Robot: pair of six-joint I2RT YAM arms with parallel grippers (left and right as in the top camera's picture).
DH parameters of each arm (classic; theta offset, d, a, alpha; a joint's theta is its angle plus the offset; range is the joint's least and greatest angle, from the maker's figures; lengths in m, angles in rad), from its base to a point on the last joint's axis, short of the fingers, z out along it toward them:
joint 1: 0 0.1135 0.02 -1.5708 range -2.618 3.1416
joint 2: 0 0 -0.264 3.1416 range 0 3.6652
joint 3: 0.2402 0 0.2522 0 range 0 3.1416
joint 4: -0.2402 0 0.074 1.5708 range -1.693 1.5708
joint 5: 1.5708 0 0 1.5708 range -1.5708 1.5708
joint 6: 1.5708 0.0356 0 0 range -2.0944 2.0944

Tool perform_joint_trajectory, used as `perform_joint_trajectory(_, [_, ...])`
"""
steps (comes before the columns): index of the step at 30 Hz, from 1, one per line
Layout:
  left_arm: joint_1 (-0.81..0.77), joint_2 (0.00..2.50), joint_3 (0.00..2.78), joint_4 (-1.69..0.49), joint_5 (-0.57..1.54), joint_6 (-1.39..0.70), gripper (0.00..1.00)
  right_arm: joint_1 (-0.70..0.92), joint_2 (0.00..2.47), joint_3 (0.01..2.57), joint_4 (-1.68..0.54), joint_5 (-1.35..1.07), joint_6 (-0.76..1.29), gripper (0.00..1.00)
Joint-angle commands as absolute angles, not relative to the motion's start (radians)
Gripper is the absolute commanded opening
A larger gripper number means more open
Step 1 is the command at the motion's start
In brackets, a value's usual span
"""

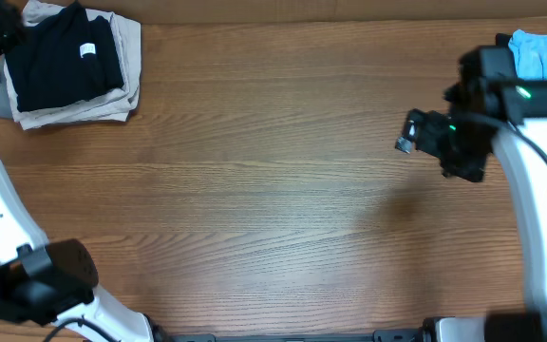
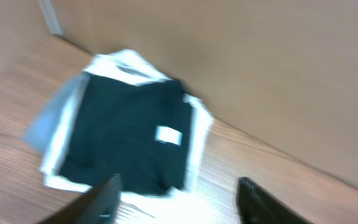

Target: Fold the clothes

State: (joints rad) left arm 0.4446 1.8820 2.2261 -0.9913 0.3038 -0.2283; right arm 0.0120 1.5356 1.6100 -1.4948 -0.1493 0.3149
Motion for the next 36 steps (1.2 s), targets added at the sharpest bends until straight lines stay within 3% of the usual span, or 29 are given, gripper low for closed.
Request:
perform_joint_trajectory(1, [0.415, 1.861, 2.228, -1.047, 0.560, -0.309, 1.00, 0.052, 1.363, 1.612, -1.524, -0.134, 0.322, 1.00])
perform_joint_trajectory(4, [0.385, 1.861, 2.228, -1.094, 0.632, -0.318, 1.00, 0.097, 1.229, 1.566, -1.527, -0.131, 0.334, 1.00])
perform_joint_trajectory(14, [0.337, 1.872, 2.228, -1.172, 0.592, -0.318, 1.00, 0.130, 0.843, 1.381, -1.550, -0.042, 0.379, 1.00])
perform_joint_trajectory(36, [0.337, 1.874, 2.228, -1.172, 0.592, -0.318, 1.00, 0.134, 0.789, 1.381, -1.555, -0.045, 0.379, 1.00])
